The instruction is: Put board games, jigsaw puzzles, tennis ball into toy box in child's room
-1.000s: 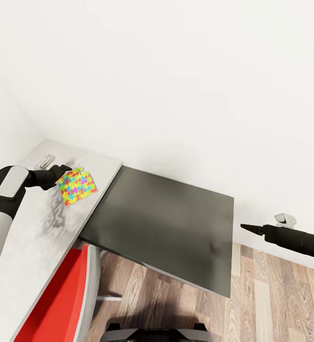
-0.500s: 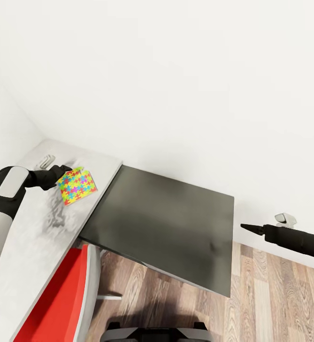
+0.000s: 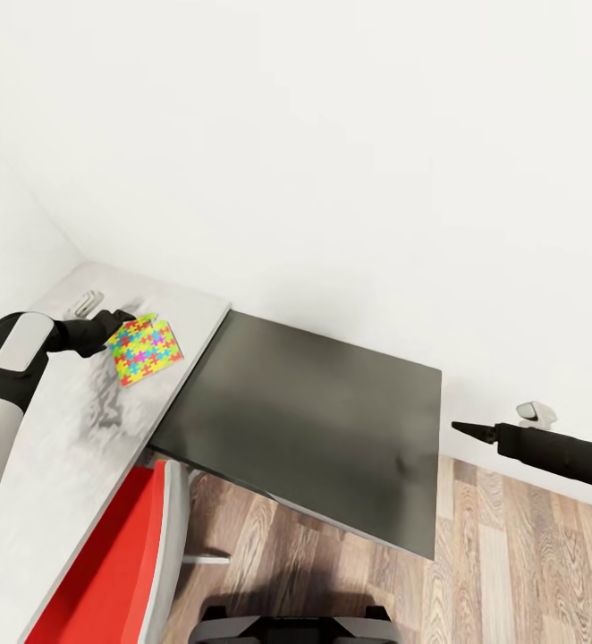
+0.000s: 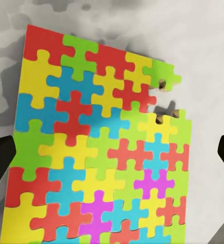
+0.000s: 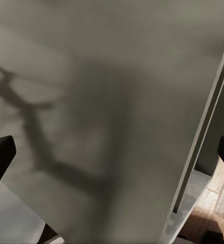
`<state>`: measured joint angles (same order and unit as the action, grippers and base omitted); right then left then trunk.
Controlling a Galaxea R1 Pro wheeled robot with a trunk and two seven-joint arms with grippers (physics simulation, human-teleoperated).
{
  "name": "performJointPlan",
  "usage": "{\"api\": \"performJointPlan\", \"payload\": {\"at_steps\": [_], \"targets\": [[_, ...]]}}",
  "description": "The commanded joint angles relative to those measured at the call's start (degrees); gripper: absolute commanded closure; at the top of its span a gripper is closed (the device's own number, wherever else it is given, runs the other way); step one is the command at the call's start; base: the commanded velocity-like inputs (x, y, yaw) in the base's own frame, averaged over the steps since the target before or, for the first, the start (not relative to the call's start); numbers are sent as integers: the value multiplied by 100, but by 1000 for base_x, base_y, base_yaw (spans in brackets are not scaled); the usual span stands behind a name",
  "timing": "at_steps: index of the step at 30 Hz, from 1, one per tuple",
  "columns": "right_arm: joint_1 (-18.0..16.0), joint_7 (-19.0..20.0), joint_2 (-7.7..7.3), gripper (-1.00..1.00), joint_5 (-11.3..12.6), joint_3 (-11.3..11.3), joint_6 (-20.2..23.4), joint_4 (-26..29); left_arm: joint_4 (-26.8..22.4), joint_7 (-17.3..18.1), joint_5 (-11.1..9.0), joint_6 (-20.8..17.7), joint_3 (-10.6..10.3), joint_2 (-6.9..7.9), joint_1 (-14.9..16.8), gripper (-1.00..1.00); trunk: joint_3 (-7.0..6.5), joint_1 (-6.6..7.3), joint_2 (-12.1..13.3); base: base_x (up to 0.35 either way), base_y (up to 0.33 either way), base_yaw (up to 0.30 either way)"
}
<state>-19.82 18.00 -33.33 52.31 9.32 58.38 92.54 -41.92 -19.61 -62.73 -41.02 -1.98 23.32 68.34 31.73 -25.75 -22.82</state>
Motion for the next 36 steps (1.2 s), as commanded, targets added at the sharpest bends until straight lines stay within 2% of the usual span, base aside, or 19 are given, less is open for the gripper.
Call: {"api": "performJointPlan", "payload": {"at_steps": [1, 5, 18, 36], "targets": [[-5, 63, 7, -100, -54, 0, 24, 1, -7, -52, -53, -3, -19, 6, 11, -100, 13, -3, -10, 0, 0, 0], [-5, 69, 19, -100, -54, -20, 24, 1, -8, -52, -28, -3, -17, 6, 29, -100, 35, -3, -10, 0, 0, 0], [-5, 79, 36, -100, -54, -48, 25, 1, -60, -62, 251, -4, -2, 30, 226, -100, 143, -3, -10, 0, 0, 0], [-5, 80, 44, -100, -54, -47, 25, 1, -78, -68, 308, -6, -9, 99, 306, -100, 309, -3, -10, 0, 0, 0]]}}
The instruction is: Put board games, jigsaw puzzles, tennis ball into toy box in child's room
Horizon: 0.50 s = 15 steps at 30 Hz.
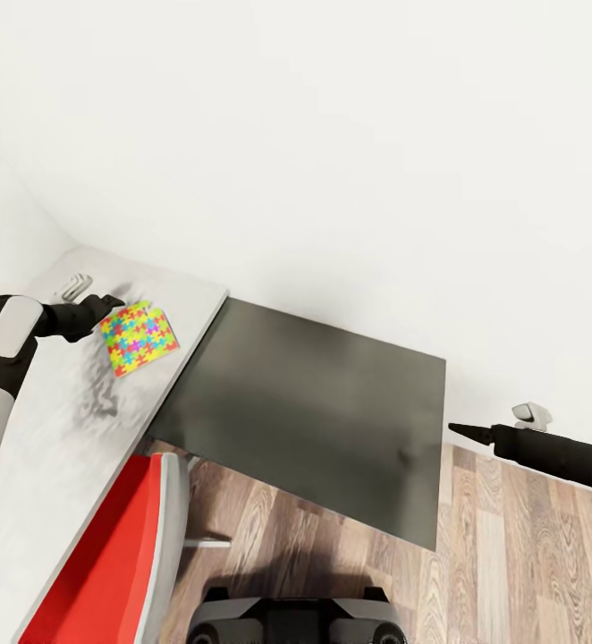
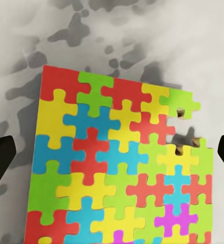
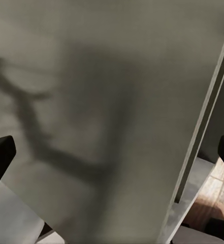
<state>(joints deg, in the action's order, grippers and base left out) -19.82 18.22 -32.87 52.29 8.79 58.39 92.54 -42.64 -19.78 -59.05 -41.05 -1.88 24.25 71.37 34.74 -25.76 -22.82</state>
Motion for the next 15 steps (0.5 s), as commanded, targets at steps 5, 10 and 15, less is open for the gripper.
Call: {"api": "performJointPlan", "payload": {"at_steps": [5, 10, 15], "targets": [[-4, 58, 0, -100, -53, 23, 23, 1, -7, -52, -56, -3, -22, 8, 7, -100, 55, -3, -10, 0, 0, 0], [-4, 58, -9, -100, -53, 35, 23, 1, -7, -52, -57, -6, -23, 8, 6, -100, 101, -3, -10, 0, 0, 0], [-4, 58, -29, -100, -53, 49, 23, 1, -8, -52, -55, -7, -26, 9, -6, -100, 146, -3, -10, 0, 0, 0]]}}
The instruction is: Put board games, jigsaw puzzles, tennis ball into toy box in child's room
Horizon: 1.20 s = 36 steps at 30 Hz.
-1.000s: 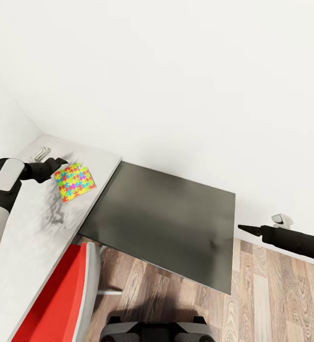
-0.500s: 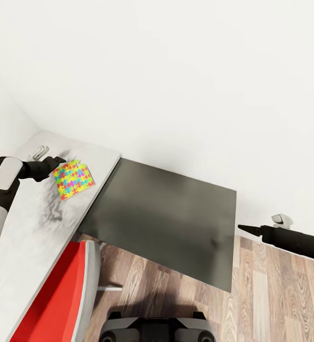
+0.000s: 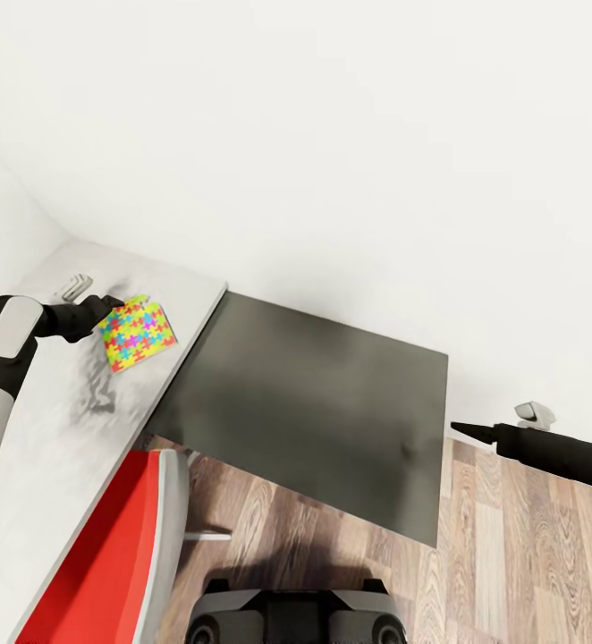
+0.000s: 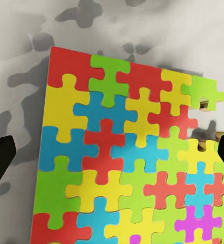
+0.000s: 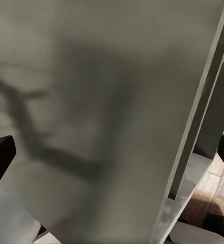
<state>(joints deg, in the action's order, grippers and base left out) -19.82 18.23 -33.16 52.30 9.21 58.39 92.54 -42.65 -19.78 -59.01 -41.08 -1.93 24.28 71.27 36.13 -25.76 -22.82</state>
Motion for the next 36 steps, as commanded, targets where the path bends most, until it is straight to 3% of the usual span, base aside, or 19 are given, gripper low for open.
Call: {"api": "performJointPlan", "payload": {"at_steps": [1, 36], "targets": [[-4, 58, -5, -100, -53, 11, 23, 1, -6, -52, -59, -2, -21, 6, 0, -100, 15, -3, -10, 0, 0, 0], [-4, 60, -24, -100, -53, 28, 23, 1, 1, -43, -58, 5, -37, -19, -48, -100, 61, -3, -10, 0, 0, 0]]}}
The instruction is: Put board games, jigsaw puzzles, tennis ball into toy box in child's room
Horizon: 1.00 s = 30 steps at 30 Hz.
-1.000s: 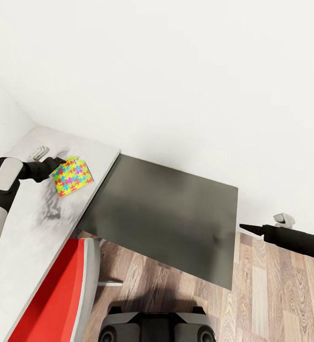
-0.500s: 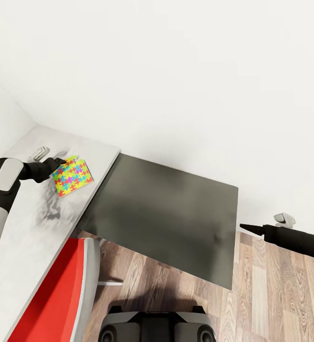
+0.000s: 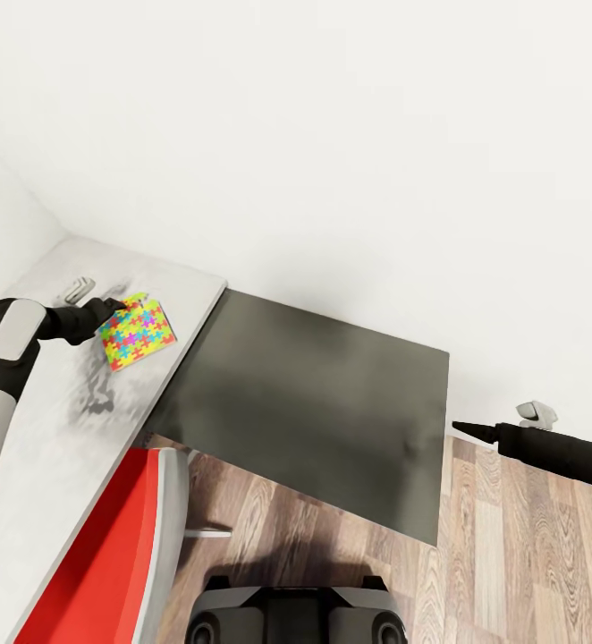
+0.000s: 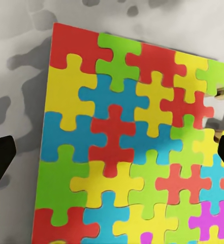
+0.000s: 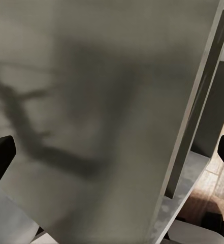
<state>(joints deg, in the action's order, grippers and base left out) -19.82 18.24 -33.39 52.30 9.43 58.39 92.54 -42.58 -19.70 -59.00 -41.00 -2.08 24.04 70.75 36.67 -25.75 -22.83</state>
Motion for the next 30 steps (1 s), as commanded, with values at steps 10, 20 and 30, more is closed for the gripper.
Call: {"api": "performJointPlan", "payload": {"at_steps": [10, 20, 30], "targets": [[-4, 60, -1, -100, -53, 1, 23, 1, -3, -52, -59, -4, -27, -9, 1, -100, 8, -3, -9, 0, 0, -14], [-4, 64, -1, -100, -53, -1, 23, 1, 44, -46, -57, 3, -23, -14, -1, -100, 8, -3, -9, 0, 0, -121], [-4, 65, -1, -100, -53, -2, 23, 1, 68, -43, -53, 113, -27, -7, -67, -100, 8, -3, -9, 0, 0, -60]]}}
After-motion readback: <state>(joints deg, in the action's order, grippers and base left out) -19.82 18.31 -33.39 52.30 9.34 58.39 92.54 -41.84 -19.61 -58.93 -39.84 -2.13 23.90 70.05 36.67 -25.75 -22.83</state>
